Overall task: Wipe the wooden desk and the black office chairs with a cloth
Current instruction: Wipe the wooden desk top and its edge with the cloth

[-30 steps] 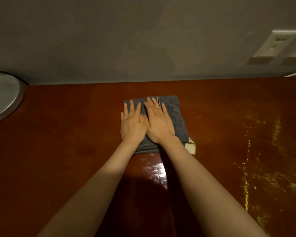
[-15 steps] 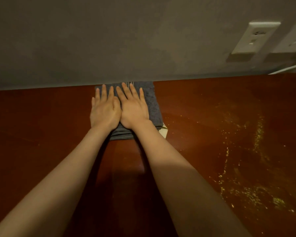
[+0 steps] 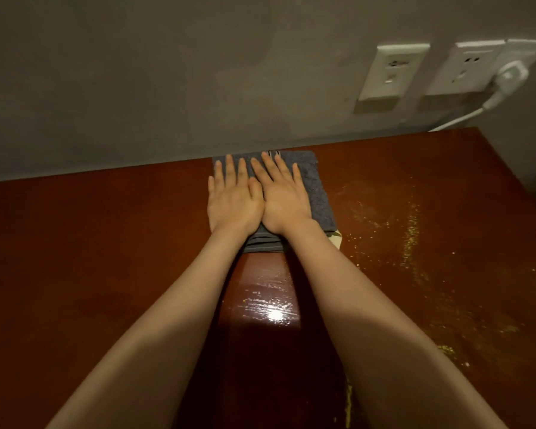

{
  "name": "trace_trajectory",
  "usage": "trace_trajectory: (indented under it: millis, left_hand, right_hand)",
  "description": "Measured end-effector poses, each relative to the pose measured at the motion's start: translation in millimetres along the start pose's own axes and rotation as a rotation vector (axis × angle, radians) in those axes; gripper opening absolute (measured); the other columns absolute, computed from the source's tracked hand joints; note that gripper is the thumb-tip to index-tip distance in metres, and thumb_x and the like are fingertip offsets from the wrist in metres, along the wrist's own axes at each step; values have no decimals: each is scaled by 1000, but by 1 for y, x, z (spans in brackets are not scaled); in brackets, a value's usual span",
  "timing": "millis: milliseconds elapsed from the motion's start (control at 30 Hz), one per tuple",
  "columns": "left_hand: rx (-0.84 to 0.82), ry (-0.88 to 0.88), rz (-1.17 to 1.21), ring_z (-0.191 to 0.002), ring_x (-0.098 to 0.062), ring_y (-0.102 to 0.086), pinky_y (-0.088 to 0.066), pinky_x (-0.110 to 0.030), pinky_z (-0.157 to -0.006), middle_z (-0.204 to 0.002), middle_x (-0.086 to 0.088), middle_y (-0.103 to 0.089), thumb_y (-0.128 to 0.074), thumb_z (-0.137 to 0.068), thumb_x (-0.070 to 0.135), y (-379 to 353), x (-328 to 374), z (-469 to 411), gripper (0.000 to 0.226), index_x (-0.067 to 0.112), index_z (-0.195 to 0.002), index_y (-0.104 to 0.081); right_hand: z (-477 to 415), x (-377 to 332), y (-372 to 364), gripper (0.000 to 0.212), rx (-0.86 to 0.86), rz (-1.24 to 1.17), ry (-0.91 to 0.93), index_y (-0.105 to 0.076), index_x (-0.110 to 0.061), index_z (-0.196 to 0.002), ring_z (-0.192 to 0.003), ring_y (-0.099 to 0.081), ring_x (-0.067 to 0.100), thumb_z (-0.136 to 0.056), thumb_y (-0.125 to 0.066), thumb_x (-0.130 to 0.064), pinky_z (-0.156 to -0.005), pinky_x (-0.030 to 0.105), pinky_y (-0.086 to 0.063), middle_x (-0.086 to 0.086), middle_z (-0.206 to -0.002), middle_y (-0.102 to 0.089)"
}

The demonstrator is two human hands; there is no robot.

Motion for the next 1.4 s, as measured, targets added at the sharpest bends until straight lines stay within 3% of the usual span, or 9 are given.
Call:
trace_trajectory:
  millis: [433, 567, 667, 733, 800, 933, 1100, 1267, 1400]
  left_hand:
    - [-100, -192, 103, -145, -20, 12, 11, -35, -116, -158, -7, 6, -17, -100, 32, -50, 134, 24, 55, 14, -151, -6]
    - [-172, -249, 232, -146, -18, 8, 10, -31, -115, -159, -7, 3, -21, -103, 28, -42, 131, 24, 51, 13, -150, -11]
    - [-90, -246, 271, -144, -23, -12, -6, -29, -115, -156, -10, -15, -33, -101, 20, -28, 116, 24, 49, 12, -148, -24]
    - [26, -184, 125, -133, -26, -30, -24, -32, -106, -146, -11, -33, -40, -98, 26, -22, 109, 27, 47, 14, -143, -33]
    - [52, -80, 48, -123, -28, -37, -30, -34, -97, -136, -12, -42, -45, -95, 34, -19, 108, 28, 54, 12, -143, -30]
    - [-1, 111, 278, -124, -29, -39, -31, -35, -100, -132, -11, -51, -58, -89, 29, -12, 114, 25, 57, 9, -137, -34]
    - [14, -26, 516, -116, -25, -49, -37, -34, -92, -120, -7, -55, -60, -87, 17, 2, 119, 44, 45, 16, -129, -44]
    - [44, -204, 737, -107, -18, -54, -39, -22, -83, -116, -4, -56, -61, -87, 15, 41, 126, 65, 42, 16, -128, -52]
    - [101, -369, 717, -110, -19, -54, -30, -11, -77, -119, -8, -58, -61, -87, 10, 82, 141, 78, 41, 13, -127, -55]
  right_hand:
    - [60, 134, 28, 61, 34, 107, -217, -6, -24, -151, -146, 8, 16, -99, -35, -37, -116, 39, 6, -1, -159, 2]
    - [62, 132, 37, 52, 58, -105, -238, -18, -24, -150, -146, 0, 14, -101, -34, -32, -116, 36, 5, -1, -159, -7]
    - [60, 141, 57, 55, 63, -225, -278, -29, -22, -148, -144, -14, 18, -96, -48, -27, -114, 37, -10, 0, -157, -19]
    - [62, 153, 69, 64, 102, -49, -346, -31, -20, -146, -138, -24, 26, -90, -57, -39, -108, 37, -22, 4, -153, -27]
    - [66, 161, 76, 74, 116, 46, -483, -35, -17, -143, -129, -31, 30, -83, -61, -53, -101, 38, -28, 8, -144, -34]
    - [64, 149, 70, 48, 156, 35, -520, -51, -11, -126, -119, -38, 31, -88, -60, -40, -95, 39, -32, 9, -130, -45]
    - [76, 140, 78, 21, 273, 134, -478, -60, -14, -107, -111, -42, 27, -88, -53, -17, -88, 36, -23, 7, -116, -54]
    - [97, 123, 126, 17, 712, -345, -445, -63, -2, -92, -107, -49, 33, -90, -47, -5, -88, 38, -34, 17, -111, -53]
    - [108, 97, 144, 32, 775, -542, -262, -64, -4, -97, -111, -53, 30, -73, -43, 1, -94, 40, -39, 14, -113, -58]
Point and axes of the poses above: each hand's wrist, its own z-axis away from the middle knuckle, its own y-axis out of the back of the hand, x = y × z, the point moved 4 cm from there along -z, towards the middle knuckle
